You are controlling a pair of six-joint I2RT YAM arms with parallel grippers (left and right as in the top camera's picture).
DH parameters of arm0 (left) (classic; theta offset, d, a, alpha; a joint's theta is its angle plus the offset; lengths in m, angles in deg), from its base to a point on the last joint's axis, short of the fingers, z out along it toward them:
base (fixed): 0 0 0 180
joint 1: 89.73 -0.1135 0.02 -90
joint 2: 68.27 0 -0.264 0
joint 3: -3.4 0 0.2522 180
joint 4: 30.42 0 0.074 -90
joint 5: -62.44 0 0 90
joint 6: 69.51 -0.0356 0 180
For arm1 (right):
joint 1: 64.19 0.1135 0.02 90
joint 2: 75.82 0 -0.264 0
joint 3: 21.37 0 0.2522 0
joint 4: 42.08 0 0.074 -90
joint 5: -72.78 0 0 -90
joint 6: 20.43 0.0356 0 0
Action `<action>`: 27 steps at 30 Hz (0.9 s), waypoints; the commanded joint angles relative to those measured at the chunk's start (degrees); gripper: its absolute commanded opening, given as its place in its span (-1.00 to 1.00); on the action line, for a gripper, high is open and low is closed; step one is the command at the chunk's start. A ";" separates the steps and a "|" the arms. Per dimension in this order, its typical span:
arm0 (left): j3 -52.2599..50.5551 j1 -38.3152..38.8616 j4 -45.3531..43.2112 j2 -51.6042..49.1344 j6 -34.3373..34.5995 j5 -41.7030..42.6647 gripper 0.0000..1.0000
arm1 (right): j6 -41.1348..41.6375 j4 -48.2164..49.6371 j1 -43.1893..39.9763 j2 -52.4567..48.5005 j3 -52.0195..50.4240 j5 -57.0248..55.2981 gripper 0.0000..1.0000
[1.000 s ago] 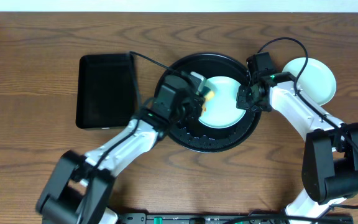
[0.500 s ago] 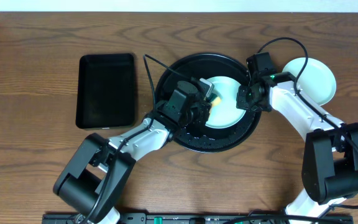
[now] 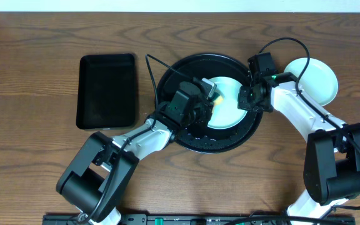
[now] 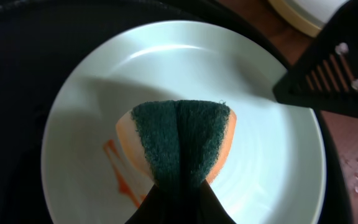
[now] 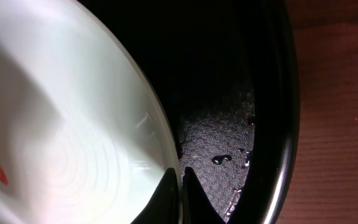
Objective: Clean dirty plates on tray and stack at the side
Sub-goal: 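Scrub the blue plate's surface with the sponge in the left gripper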
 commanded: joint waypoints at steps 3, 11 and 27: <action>0.37 0.24 -1.46 -2.43 0.28 -2.58 -0.84 | -0.96 -0.11 0.46 0.55 -0.15 -0.76 -0.97; 0.37 0.37 -1.77 -3.96 0.31 -2.58 -0.84 | -0.96 -0.11 0.46 0.55 -0.15 -0.74 -0.97; 0.37 0.70 -1.55 -4.20 0.33 -2.60 -0.84 | -0.94 -0.04 0.79 0.55 -0.15 -0.72 -0.98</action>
